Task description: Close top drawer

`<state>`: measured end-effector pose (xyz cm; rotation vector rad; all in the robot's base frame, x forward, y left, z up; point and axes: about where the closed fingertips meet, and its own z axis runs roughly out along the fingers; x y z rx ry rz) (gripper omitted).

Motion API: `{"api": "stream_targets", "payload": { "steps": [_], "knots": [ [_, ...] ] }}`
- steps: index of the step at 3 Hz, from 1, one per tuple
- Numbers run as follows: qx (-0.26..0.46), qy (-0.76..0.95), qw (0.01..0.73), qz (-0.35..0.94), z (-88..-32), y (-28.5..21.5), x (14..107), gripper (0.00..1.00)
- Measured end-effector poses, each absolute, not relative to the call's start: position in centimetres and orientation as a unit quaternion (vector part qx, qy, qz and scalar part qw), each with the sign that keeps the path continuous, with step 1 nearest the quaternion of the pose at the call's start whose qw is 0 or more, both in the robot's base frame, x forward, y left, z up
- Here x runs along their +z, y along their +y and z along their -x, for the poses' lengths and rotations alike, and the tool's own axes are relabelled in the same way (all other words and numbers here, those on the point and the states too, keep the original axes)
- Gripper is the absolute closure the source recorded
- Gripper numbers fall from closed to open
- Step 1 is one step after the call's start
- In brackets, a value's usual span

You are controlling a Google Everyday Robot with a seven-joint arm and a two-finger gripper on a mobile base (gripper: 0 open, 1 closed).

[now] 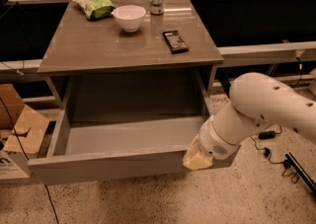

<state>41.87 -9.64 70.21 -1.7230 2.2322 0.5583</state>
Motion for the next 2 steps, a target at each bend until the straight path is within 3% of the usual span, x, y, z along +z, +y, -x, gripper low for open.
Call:
{"api": "stream_targets", "payload": {
  "steps": [2],
  "knots": [
    [0.202,0.766,0.155,0.590,-44.24,-8.77,65.36,1.00]
  ]
}}
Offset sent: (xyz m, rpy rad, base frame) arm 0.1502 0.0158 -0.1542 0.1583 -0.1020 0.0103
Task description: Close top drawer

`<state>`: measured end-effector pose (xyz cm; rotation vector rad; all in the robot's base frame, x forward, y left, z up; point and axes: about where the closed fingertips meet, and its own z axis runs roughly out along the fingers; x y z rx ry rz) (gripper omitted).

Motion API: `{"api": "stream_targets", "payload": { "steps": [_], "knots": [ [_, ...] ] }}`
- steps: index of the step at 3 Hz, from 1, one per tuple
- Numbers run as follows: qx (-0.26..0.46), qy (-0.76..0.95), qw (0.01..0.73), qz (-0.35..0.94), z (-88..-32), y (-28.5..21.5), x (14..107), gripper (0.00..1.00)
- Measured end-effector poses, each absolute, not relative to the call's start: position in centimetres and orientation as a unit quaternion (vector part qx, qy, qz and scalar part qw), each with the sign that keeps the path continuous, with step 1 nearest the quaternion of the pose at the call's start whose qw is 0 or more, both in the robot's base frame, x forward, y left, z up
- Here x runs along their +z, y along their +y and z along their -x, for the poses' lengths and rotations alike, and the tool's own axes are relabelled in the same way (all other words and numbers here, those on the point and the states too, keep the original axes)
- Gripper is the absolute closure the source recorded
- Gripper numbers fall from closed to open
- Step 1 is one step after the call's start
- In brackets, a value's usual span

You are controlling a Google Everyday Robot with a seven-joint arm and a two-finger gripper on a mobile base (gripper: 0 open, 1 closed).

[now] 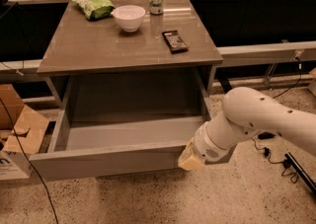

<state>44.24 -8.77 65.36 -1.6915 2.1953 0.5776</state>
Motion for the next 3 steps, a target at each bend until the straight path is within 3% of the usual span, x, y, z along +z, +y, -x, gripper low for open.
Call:
{"api": "stream_targets", "payload": {
  "steps": [3],
  "knots": [
    [0.209,0.754,0.172,0.598,-47.2,-7.9,64.0,1.00]
  ]
}}
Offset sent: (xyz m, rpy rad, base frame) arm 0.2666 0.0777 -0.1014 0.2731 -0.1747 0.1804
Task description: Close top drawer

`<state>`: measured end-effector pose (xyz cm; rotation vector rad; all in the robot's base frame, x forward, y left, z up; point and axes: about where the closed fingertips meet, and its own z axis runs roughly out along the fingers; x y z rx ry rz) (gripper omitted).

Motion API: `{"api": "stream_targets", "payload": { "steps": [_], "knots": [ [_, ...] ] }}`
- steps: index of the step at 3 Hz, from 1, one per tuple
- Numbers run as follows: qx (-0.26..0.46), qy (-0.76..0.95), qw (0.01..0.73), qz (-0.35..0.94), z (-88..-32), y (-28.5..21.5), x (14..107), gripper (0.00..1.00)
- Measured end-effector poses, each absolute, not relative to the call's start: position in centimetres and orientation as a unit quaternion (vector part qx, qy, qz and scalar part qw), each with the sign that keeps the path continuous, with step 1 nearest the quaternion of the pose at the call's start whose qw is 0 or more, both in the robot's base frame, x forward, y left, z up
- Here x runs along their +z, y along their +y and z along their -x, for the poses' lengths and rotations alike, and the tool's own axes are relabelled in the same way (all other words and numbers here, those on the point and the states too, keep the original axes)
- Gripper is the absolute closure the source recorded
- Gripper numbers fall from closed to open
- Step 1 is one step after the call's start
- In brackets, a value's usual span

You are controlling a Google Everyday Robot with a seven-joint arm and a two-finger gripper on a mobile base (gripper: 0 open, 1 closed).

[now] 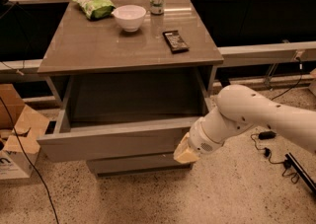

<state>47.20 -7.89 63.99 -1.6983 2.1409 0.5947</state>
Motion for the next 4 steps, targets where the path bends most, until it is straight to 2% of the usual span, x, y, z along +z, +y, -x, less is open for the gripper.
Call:
{"api": "stream_targets", "payload": {
  "steps": [1,4],
  "knots": [
    [0.186,0.753,0.190,0.602,-50.7,-7.7,64.1,1.00],
    [0.179,0.745,0.203,0.610,-53.4,-7.7,64.1,1.00]
  ]
}}
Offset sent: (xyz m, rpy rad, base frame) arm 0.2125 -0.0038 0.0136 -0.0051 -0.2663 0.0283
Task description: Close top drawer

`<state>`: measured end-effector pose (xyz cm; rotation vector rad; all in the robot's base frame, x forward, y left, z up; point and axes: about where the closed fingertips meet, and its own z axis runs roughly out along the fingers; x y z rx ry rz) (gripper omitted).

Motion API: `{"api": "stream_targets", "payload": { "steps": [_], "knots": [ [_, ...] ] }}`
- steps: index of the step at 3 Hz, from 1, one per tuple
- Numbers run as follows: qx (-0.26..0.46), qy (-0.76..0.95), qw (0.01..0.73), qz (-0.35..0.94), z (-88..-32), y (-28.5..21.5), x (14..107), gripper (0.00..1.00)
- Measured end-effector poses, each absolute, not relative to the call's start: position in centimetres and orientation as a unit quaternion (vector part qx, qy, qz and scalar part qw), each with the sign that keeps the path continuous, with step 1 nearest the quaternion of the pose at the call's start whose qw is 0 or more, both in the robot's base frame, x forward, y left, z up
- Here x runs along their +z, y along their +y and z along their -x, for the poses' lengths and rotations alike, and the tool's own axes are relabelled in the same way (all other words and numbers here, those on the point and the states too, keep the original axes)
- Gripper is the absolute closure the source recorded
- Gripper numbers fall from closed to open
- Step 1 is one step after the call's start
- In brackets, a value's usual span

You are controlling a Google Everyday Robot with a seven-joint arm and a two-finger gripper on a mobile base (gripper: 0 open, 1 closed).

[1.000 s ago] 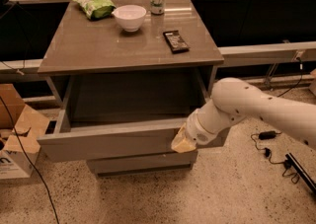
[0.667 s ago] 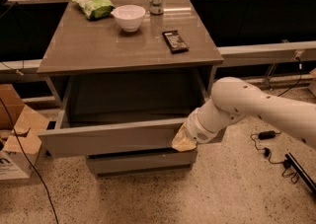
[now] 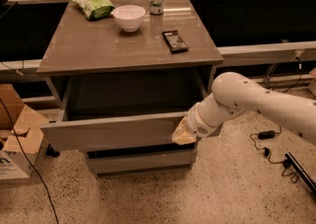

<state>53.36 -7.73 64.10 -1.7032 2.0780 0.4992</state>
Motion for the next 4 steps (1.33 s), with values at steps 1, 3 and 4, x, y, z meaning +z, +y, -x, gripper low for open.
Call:
{"api": "stream_targets", "payload": {
  "steps": [1,3,4],
  "knots": [
    [0.179,0.735,0.224,0.614,-56.7,-7.6,64.8,1.00],
    [0.182,0.727,0.244,0.615,-59.6,-7.5,65.5,1.00],
    [0.182,0.727,0.244,0.615,-59.6,-7.5,65.5,1.00]
  ]
}}
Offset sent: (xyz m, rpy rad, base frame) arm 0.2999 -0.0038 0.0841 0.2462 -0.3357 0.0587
